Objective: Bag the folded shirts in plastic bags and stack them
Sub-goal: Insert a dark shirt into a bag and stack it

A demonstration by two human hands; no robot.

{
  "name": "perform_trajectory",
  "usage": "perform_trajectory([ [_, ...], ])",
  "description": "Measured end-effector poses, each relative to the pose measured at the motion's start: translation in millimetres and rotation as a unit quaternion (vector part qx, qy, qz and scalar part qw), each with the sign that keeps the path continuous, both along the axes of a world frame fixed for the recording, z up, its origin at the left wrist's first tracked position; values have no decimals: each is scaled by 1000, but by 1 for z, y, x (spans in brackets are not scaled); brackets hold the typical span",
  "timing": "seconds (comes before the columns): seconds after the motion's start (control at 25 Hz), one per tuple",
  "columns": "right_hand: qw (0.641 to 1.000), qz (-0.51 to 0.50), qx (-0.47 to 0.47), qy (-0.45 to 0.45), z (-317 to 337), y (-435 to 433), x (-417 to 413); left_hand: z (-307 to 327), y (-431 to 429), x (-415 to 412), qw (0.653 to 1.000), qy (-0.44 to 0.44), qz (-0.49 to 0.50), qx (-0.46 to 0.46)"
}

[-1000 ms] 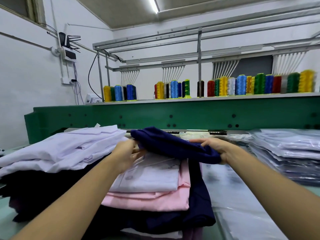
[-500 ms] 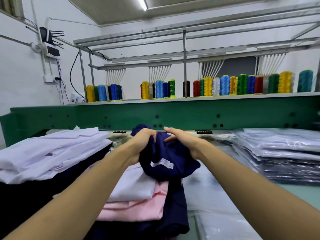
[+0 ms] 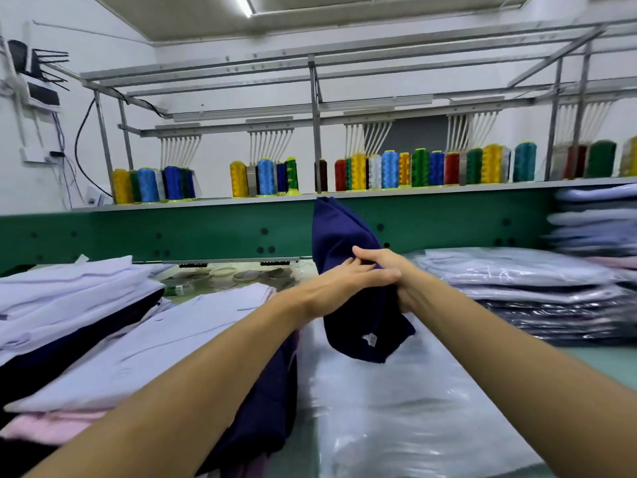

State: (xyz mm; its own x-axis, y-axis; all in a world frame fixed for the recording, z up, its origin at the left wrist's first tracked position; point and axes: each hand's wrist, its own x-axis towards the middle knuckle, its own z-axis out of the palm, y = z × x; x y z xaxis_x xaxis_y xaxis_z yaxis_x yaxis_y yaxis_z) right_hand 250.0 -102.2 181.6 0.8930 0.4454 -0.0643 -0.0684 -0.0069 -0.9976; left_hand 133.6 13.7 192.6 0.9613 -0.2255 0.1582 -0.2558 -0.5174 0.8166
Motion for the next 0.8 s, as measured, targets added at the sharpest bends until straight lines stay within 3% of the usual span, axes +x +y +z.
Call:
perform_trajectory([
  [0.12,997,-64,1,-46,-20,-42,12,-20,-12,25,996,46,-37,-66],
  [0.24,990,-93,-26,-103,-36,-75,22,-40,-15,54,997,3,32,-64],
  [0.28,986,-100,-46,-123,-41,-84,25,-48,-10,62,998,-17,63,-6],
  [0.32,982,-104,-66,-141,-45,-92,28,-56,-3,69,991,-24,77,107],
  [0.4,975,-103,-95,-171,-52,-105,35,-78,9,75,928,24,55,369],
  [0.44,972,-98,-106,-185,-55,-111,37,-90,14,79,893,54,40,446],
  [0.48,969,-90,-119,-198,-57,-116,39,-102,18,83,871,63,31,486],
  [0.56,960,-73,-146,-227,-58,-122,39,-117,20,93,861,24,37,506],
  [0.72,937,-33,-198,-287,-55,-130,40,-115,27,109,805,-140,48,575],
  [0.8,923,-22,-212,-320,-49,-135,42,-112,31,115,759,-207,-21,617],
])
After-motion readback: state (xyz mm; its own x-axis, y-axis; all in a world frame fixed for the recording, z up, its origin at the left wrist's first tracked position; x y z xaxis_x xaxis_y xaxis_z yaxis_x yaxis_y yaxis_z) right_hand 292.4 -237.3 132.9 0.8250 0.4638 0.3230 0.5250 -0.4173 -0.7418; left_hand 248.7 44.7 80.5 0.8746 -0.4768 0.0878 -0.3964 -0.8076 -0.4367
